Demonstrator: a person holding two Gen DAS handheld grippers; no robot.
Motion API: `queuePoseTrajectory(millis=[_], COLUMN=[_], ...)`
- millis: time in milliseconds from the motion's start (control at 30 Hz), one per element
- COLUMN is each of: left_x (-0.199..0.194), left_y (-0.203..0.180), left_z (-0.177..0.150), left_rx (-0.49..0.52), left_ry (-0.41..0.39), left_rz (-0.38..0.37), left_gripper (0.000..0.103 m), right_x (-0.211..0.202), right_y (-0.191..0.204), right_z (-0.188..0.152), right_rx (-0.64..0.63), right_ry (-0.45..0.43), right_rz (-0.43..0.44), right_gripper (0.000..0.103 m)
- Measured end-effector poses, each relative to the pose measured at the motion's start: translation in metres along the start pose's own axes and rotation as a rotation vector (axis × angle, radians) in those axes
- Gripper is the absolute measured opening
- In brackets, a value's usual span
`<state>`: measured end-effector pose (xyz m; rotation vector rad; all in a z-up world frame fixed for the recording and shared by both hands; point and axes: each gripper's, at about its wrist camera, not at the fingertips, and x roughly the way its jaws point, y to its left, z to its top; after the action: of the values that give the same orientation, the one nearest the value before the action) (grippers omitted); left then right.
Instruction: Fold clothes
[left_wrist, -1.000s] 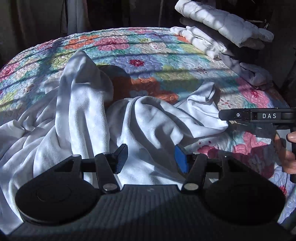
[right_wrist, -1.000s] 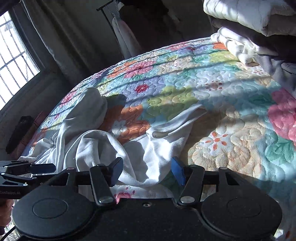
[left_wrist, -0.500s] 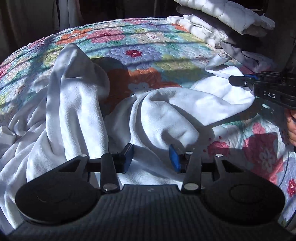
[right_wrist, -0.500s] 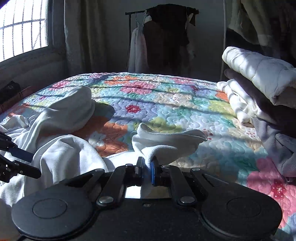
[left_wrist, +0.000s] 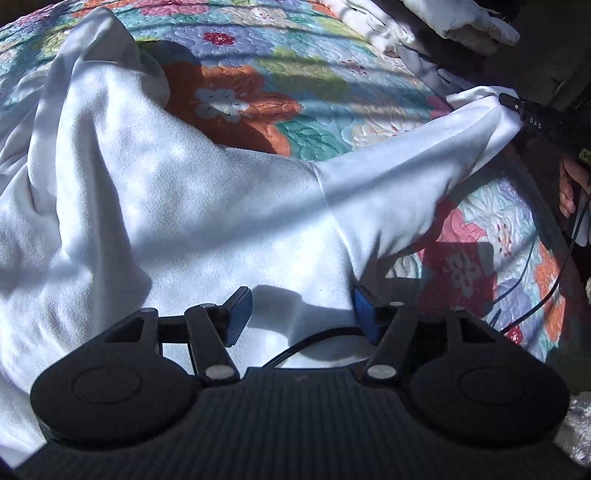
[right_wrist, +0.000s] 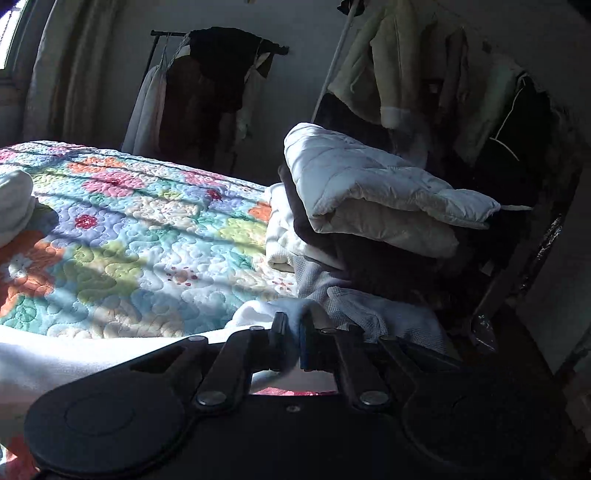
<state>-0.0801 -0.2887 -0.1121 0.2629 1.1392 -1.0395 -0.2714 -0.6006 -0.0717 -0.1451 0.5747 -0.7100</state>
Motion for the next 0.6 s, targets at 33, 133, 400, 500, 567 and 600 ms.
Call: queuePoseTrajectory(millis=[33,133,400,500,567,600], left_x=[-0.002,-0.015,-0.068,-0.108,-0.126,-0.134], left_y=[0.004,0.017,0.024,0.027,0.038,0.043], left_z=[-0.002,-0.006,-0.011,-0.006,0.0,0.003], left_rx=[-0.017,-0.085,-0.031,0.022,0.019,0.015], left_ry=[0.002,0.006,-0.072,-0.202,-0.253,-0.275], left_rz=[-0.001,-0.029,0.027,0.158,0.224,0.257], left_gripper=[0.061,0.062,0.062,0.06,0.06,0.06], right_x=[0.004,0.002,-0.005,-0.027,-0.039,-0.046], right_y=[-0.001,-0.018,-0.009,-0.004,0.003,0.007], right_z=[-0.001,-0.002,0.0,0.022,0.041,0.051], right_rx=[-0.006,0.12,0.131,0.161,0.215,0.242], right_ry=[0.012,0.071,0.24,0.229,0.209,0.199], right_rz=[-0.008,0.047,0.071,0.153,0.292,0.362], right_gripper=[0.007,0.006,0.06,0.06,0.065,0.068])
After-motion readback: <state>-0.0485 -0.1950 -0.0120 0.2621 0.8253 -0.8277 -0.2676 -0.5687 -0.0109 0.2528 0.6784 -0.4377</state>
